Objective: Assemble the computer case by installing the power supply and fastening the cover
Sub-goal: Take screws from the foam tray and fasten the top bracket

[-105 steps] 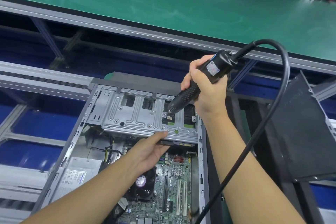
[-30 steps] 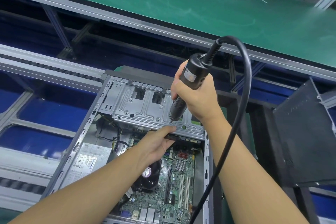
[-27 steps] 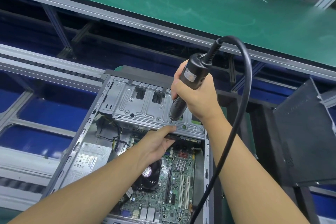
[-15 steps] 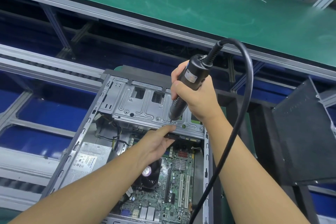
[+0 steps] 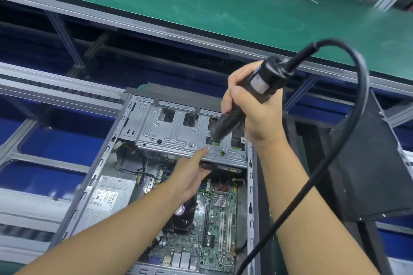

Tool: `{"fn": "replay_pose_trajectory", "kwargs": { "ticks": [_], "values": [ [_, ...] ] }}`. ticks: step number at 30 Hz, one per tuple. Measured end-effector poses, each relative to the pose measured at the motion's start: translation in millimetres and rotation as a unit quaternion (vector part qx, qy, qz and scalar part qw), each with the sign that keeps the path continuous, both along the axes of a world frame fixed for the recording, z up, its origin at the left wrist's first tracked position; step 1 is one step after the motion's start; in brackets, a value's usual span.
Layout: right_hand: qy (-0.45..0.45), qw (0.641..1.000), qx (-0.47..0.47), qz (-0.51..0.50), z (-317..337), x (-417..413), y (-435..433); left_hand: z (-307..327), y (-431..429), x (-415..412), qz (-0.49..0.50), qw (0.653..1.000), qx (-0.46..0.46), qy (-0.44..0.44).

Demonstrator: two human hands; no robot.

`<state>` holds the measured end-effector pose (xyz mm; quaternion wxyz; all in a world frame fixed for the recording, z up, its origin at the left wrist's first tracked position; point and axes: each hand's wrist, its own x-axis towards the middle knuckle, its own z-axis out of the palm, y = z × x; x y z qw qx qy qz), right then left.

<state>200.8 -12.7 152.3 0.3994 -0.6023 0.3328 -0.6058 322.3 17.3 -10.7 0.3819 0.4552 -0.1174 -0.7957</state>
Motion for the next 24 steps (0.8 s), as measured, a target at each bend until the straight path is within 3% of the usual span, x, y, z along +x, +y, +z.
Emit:
{"fn": "replay_pose_trajectory", "kwargs": {
  "ticks": [6,10,13,15,20,24],
  "values": [
    [-0.006,1.000,-0.002,-0.017,14.4,-17.9,11.3,1.5,0.1,4.2,-0.035,0.999,0.009,-0.023],
    [0.002,0.999,0.005,-0.046,9.4,-27.5,27.2,10.4,13.2,13.1,-0.159,0.981,-0.008,-0.114],
    [0.004,0.997,0.003,-0.078,10.5,-35.6,39.7,16.1,25.4,16.8,-0.217,0.947,-0.048,-0.233],
    [0.000,0.995,0.000,-0.096,12.6,-41.9,50.3,26.9,32.4,16.4,-0.275,0.922,-0.097,-0.254],
    [-0.007,0.987,-0.011,-0.157,16.8,-63.5,85.3,61.2,43.4,-10.1,-0.331,0.831,-0.340,-0.292],
    [-0.010,0.978,-0.016,-0.207,15.3,-92.5,121.1,75.9,42.6,-50.6,-0.360,0.764,-0.437,-0.310]
  ]
}}
